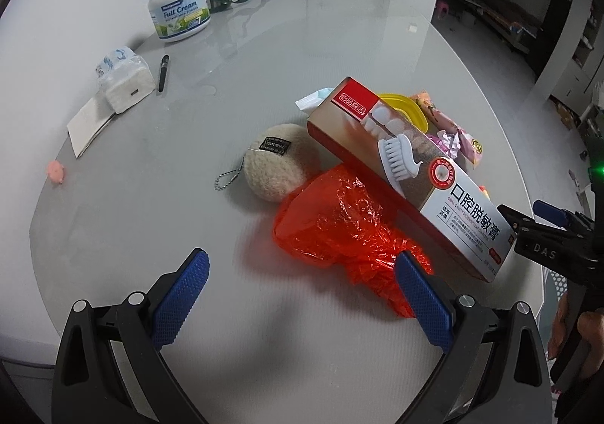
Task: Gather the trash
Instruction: 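Grasp the yellow foam dart with the right tool while the left tool grasps the red plastic bag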
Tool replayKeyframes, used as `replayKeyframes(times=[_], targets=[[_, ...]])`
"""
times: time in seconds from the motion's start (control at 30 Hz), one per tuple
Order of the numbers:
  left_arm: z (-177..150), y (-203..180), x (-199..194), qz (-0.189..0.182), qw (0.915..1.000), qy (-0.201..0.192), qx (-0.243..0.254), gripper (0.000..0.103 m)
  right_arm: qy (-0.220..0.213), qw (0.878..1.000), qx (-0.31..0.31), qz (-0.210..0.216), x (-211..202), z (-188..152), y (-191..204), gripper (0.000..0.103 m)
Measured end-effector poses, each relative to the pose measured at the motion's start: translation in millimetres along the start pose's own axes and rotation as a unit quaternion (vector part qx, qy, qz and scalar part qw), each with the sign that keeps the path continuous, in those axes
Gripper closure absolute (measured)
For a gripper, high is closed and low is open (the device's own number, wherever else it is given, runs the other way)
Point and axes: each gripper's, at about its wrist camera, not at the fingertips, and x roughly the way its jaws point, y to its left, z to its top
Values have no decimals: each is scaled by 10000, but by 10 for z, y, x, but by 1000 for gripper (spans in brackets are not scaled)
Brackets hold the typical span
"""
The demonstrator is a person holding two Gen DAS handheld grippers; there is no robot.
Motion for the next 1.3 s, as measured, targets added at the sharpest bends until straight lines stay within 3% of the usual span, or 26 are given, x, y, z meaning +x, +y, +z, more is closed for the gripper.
replayKeyframes(times=[0.3,0.43,0.5,0.57,0.7,0.73,0.77,0.9,1.3], targets=[[-22,-70,12,-6,10000,-12,-68,6,82,9994,-334,-8,98,-19,159,25],[-42,-118,11,73,10000,-29,28,6,23,9992,-405,59,101,-23,232,34],[-54,-111,15,82,10000,-7,-44,6,4,9991,-389,143,96,-27,246,41],[-64,-87,15,89,9999,-2,-145,6,-4,9990,-381,223,81,-47,258,58],[-84,-66,9,-2,9997,-20,-247,6,-2,9982,-566,202,80,-85,320,79],[-85,-65,3,-1,9997,-52,-247,6,-11,9981,-581,224,74,-83,327,88],[-92,-68,-13,34,9997,-116,-233,6,-24,9980,-592,228,67,-83,326,90],[-99,-93,-33,115,9996,-182,-177,6,-120,9983,-462,322,5,-95,265,90],[-122,-209,37,-159,9997,-25,-165,6,-301,9983,131,477,-372,-314,-32,90]])
